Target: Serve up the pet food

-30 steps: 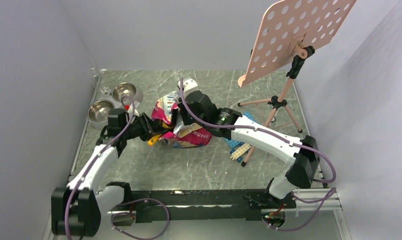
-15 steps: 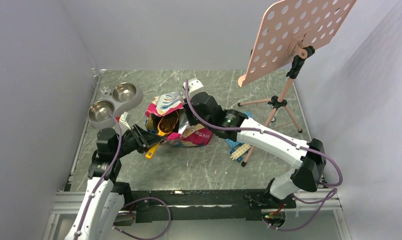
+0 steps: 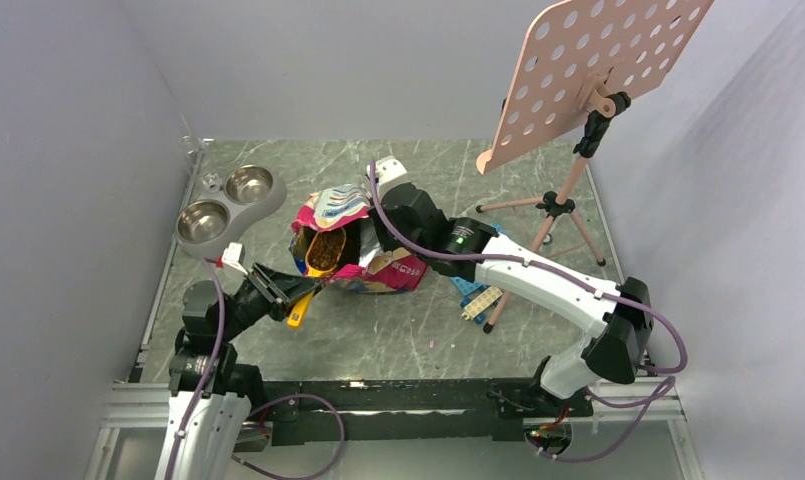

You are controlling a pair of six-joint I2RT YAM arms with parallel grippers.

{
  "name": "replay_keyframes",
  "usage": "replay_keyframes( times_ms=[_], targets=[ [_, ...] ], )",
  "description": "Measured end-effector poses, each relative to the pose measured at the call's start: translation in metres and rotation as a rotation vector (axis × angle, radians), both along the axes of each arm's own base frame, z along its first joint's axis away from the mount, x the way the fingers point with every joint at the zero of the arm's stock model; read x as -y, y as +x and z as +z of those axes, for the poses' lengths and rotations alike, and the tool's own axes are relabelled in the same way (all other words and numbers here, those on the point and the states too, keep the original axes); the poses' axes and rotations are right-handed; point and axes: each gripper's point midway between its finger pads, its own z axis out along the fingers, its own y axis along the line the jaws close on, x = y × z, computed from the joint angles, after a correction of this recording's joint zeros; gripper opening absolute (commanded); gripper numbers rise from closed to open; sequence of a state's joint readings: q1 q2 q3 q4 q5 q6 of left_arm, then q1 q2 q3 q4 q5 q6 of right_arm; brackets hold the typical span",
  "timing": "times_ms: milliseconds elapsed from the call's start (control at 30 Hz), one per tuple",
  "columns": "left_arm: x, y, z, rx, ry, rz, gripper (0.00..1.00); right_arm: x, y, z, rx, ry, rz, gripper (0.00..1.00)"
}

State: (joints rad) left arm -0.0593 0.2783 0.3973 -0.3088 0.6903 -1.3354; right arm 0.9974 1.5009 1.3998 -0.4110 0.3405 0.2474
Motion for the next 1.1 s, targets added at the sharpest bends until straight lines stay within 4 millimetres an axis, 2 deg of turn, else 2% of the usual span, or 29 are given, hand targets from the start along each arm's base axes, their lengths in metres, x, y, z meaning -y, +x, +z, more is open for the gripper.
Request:
replay_keyframes(
  times_ms=[233, 600, 1100],
  targets=[
    [-0.002, -0.004, 0.005, -0.031, -0.052, 0.028, 0.0, 0.004, 0.0, 0.002, 0.004, -0.004, -0.008, 0.0],
    [0.003, -0.017, 0.001, -0.044, -0.051, -0.021, 0.0, 0.011, 0.006, 0.012, -0.002, -0.034, -0.066, 0.0],
    [0.006, -0.031, 0.028, 0.059, -0.125, -0.054, 0.0, 0.028, 0.023, 0.009, -0.036, -0.042, -0.166, 0.0]
  ],
)
